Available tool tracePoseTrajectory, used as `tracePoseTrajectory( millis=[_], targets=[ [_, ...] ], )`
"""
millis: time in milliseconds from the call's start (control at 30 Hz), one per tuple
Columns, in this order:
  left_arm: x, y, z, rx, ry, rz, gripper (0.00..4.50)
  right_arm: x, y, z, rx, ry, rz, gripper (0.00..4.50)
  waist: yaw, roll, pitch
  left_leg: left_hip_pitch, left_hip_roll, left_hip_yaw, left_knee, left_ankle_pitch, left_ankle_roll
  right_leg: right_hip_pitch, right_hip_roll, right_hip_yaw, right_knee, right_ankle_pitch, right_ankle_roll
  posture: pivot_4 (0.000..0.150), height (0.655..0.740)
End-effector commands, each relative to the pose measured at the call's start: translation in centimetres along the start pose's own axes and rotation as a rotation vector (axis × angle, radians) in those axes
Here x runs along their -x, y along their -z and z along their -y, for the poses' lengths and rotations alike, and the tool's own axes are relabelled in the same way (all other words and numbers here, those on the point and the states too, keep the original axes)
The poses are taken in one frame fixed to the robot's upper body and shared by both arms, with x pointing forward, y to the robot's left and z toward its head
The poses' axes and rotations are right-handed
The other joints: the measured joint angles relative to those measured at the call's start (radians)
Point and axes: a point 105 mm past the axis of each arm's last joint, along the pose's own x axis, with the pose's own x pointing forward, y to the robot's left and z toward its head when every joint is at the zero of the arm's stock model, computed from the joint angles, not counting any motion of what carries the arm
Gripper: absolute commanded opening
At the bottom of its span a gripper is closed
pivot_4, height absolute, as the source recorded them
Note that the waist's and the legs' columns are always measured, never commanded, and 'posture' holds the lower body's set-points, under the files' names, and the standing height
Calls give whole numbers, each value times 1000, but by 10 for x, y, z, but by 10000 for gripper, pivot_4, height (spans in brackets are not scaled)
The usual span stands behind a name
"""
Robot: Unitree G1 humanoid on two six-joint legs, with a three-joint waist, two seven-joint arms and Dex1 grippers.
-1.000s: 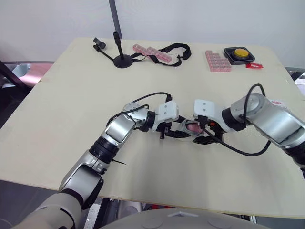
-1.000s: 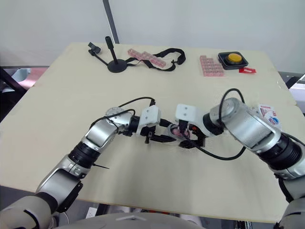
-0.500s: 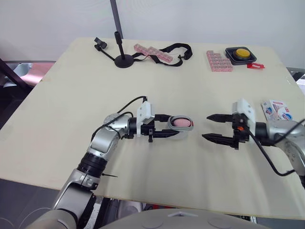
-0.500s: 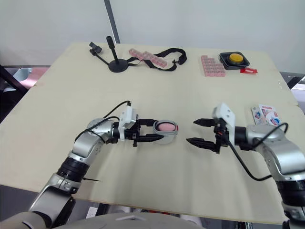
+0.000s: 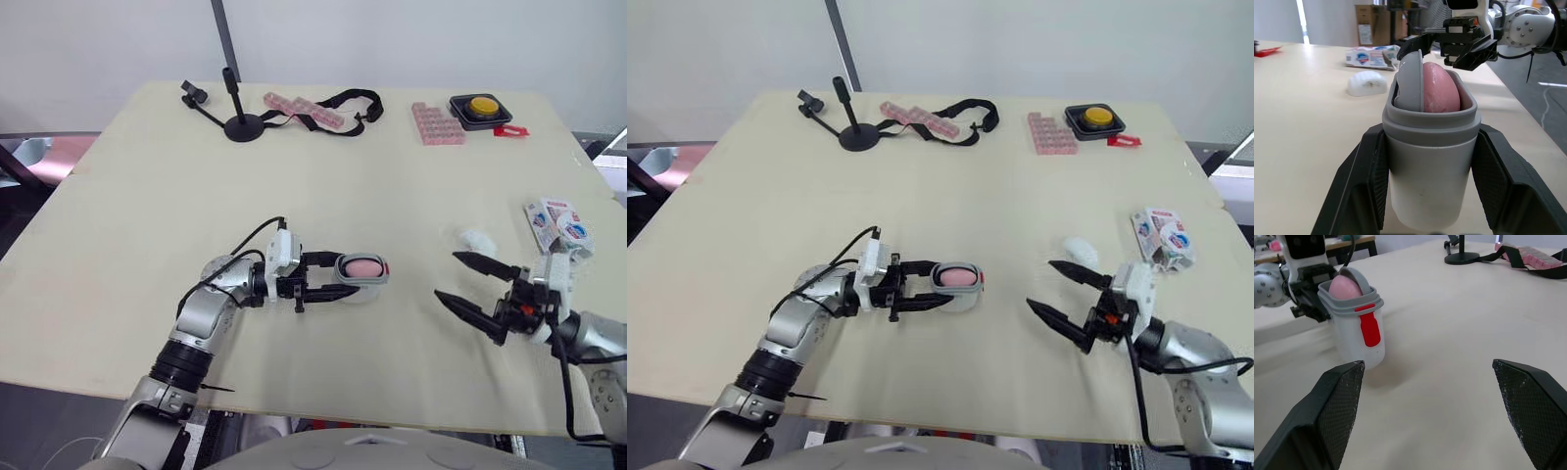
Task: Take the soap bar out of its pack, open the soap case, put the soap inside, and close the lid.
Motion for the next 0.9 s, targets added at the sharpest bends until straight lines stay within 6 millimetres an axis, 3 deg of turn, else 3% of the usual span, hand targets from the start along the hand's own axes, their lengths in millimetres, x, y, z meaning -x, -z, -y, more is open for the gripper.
tracePoseTrajectory(
  millis=[33, 167, 433, 567, 733, 900],
  targets=[
    [2, 0, 4, -24, 49, 0, 18726, -1, -7, 0, 80, -1, 18, 44640, -6, 0, 0, 0, 0, 0, 0, 0, 0, 0, 0, 0, 0, 0, 0, 1500, 7395],
    [5, 7, 7, -37, 82, -21, 18726, 9, -7, 13, 135, 80, 9, 44640, -8, 0, 0, 1, 0, 0, 0, -1, 2, 2, 0, -1, -1, 0, 0, 1500, 7395],
    [1, 8, 0, -90, 82, -20, 18726, 94, 1, 46, 73, 463, -23, 44640, -3, 1, 0, 1, -3, -1, -1, -1, 4, 5, -4, -3, -6, 0, 0, 1500, 7395],
    [2, 7, -5, -94, 68, -20, 18726, 125, 10, 52, 32, 590, -44, 44640, -13, 1, -1, 1, -3, -1, -4, -3, 7, 8, -4, -3, -7, 0, 0, 1500, 7395],
    [0, 6, -3, -93, 77, -15, 18726, 140, 23, 49, -16, 614, -109, 44640, -14, 2, -1, 2, -3, -1, -5, -3, 8, 9, -4, -3, -8, 0, 0, 1500, 7395],
    [0, 5, -4, -89, 68, -7, 18726, 136, 13, 63, -23, 576, -174, 44640, -17, 6, -3, 2, -4, -1, -5, -2, 8, 10, -5, -3, -8, 0, 0, 1500, 7395]
  ],
)
